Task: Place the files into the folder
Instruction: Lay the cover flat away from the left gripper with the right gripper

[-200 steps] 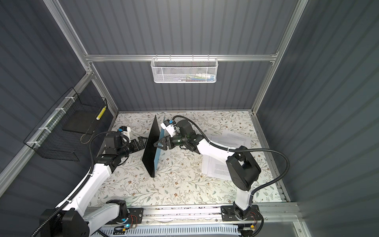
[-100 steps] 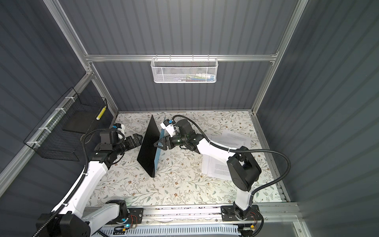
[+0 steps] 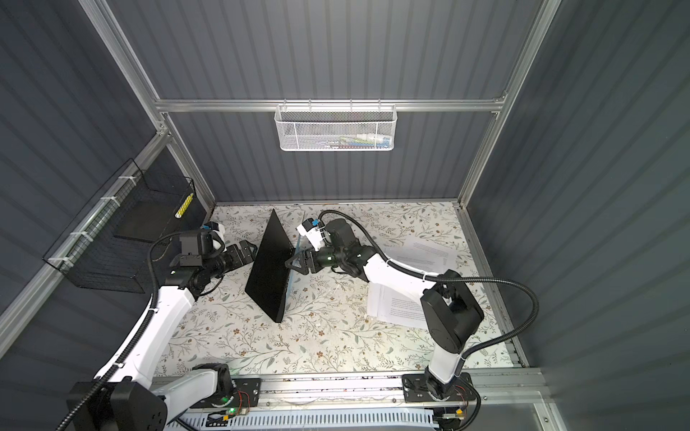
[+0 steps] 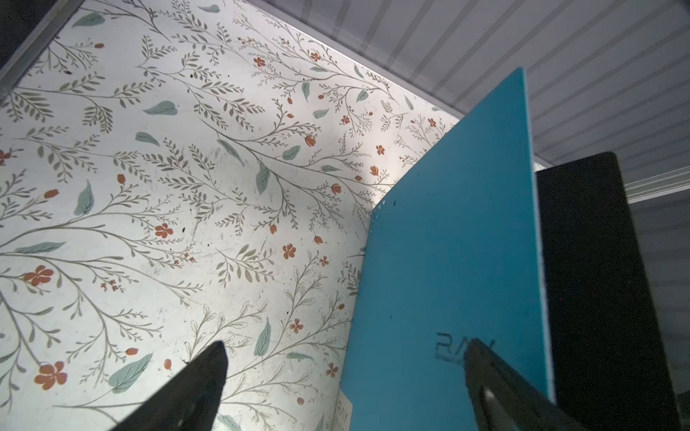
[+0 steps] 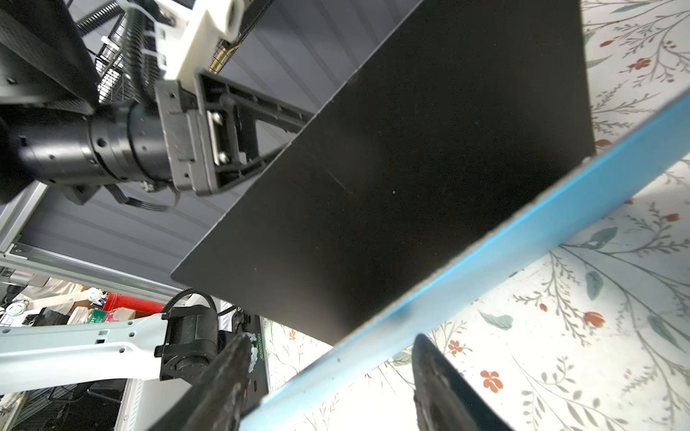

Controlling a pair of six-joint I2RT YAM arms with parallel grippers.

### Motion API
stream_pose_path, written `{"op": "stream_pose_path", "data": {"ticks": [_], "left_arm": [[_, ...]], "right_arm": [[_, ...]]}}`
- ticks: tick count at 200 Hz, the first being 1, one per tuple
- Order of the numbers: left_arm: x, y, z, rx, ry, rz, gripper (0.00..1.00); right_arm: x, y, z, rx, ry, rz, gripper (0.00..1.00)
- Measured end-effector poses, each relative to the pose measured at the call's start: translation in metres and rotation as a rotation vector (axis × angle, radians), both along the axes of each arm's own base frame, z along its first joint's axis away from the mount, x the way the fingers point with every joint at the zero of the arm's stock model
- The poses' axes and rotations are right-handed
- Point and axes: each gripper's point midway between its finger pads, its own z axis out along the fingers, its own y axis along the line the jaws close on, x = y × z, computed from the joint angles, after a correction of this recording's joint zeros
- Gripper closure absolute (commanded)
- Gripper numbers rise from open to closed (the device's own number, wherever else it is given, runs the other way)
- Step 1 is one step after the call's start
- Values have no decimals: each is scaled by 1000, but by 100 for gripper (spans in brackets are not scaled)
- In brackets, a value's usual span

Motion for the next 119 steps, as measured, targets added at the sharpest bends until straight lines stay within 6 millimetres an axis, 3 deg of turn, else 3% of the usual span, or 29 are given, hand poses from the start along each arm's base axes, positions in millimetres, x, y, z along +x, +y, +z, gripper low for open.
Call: {"op": "stream_pose_path", "data": {"ticks": [81, 119], "left_arm": [[1, 5, 0, 24, 11, 18, 1], [-2, 8, 0, 34, 27, 29, 1]], "right_arm": [[-3, -34, -14, -35, 38, -77, 34], [-11, -54, -53, -116, 128, -124, 35]]}}
